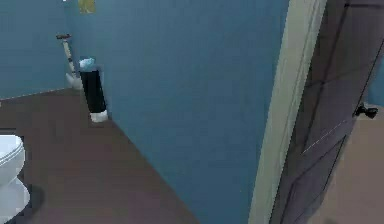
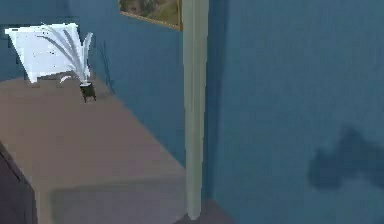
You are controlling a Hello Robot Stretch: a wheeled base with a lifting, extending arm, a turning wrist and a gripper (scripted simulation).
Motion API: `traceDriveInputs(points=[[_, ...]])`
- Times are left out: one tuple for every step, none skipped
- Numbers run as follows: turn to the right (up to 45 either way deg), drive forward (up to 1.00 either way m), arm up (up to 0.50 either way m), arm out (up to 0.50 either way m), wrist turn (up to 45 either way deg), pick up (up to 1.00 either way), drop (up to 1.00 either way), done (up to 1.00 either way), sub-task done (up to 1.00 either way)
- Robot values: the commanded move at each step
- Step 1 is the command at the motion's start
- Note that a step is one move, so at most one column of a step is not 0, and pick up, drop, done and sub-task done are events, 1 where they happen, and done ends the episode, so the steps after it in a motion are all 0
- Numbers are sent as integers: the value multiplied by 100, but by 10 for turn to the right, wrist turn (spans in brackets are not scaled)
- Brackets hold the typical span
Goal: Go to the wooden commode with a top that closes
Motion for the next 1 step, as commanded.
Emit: traceDriveInputs(points=[[-270, 0, 0, 0, 0, 0, 0, 0, 0]])
